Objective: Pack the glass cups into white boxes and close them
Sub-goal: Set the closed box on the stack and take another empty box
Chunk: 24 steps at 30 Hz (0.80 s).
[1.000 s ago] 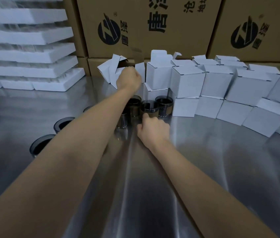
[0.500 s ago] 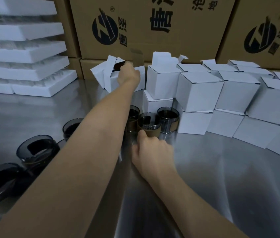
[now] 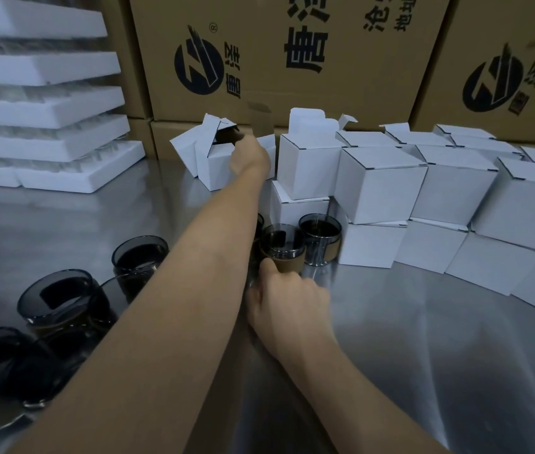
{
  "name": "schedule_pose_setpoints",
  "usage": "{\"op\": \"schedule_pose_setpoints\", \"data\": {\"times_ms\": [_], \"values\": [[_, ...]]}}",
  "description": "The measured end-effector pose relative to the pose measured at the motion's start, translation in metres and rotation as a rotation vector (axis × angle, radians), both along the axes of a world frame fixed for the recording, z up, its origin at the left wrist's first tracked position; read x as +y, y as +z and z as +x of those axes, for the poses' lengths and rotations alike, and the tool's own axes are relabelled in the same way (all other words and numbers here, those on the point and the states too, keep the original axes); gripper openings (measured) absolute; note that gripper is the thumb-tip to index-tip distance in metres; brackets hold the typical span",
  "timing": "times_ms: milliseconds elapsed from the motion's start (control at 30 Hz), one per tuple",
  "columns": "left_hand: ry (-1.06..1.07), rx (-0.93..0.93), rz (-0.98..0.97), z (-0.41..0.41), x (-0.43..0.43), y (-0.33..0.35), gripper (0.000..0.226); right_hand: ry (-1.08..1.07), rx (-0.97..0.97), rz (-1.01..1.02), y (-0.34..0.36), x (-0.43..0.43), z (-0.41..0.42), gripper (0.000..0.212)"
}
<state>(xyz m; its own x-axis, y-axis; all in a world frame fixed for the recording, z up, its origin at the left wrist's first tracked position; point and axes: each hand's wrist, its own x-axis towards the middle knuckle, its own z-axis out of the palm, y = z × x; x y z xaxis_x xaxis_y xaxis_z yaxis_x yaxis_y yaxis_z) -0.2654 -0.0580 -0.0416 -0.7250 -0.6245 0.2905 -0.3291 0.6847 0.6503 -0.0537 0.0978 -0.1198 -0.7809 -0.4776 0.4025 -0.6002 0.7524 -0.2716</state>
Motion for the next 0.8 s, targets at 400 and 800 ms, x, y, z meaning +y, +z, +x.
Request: {"op": "schedule_pose_setpoints", "data": {"times_ms": [400, 800], "values": [[0.068, 0.341, 0.090, 0.045, 0.013, 0.044, 0.016, 0.000, -0.001, -0.033, 0.002, 0.001, 0.002, 0.016], [-0.150, 0.718, -0.174, 0.216, 0.105, 0.072, 0.015, -0.179, 0.031, -0.336, 0.018, 0.036, 0.052, 0.014]]}}
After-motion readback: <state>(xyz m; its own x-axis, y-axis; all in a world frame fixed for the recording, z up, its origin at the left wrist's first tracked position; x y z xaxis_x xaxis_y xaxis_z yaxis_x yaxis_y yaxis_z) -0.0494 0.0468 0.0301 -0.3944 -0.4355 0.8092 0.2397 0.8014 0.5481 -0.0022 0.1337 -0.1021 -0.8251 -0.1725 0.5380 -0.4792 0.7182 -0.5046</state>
